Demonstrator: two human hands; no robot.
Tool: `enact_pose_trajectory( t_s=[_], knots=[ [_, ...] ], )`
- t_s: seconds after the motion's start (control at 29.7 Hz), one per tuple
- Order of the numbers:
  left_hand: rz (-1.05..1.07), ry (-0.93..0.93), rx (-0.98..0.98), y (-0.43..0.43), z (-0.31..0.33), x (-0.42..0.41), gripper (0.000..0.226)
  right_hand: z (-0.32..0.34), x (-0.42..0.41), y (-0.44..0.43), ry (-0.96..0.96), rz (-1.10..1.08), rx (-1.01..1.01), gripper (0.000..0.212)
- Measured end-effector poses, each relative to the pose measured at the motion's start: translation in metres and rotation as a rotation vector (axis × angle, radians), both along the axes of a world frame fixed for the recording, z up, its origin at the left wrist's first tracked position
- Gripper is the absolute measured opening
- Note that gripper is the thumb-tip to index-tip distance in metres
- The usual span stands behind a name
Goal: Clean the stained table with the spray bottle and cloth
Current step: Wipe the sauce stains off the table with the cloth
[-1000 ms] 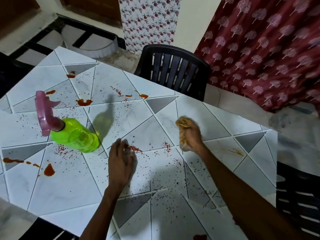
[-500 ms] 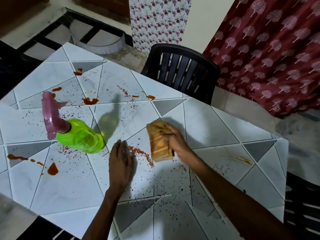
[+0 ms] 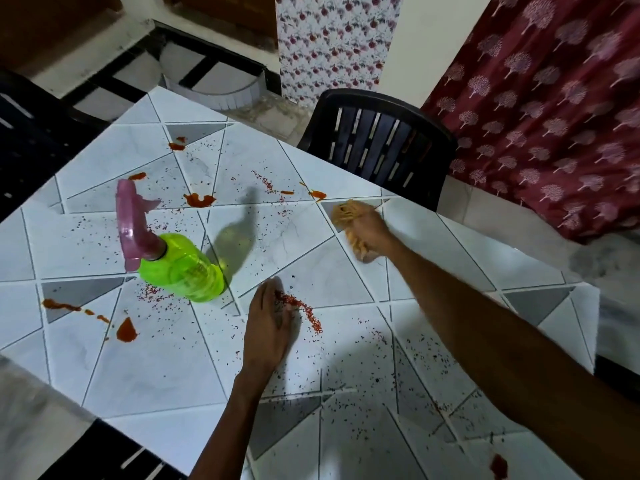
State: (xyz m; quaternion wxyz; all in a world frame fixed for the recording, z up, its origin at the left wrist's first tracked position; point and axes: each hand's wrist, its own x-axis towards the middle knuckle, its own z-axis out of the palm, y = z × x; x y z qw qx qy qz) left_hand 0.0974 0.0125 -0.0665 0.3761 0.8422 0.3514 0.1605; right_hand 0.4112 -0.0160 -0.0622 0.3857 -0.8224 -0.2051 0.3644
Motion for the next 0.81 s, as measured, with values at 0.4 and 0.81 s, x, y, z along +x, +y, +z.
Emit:
enact_pose_trajectory(
  t_s=[0.4, 0.81],
  knots=[
    [-0.126, 0.106, 0.078, -0.017, 0.001, -0.015, 0.047, 0.041, -0.165, -0.102, 0.313, 0.210, 0.133, 0.044],
    [-0.422, 0.189, 0.325, -0.098, 0.027, 0.047, 0.057, 0.095, -0.103, -0.382, 0.298, -0.825, 0.348, 0.050]
  ],
)
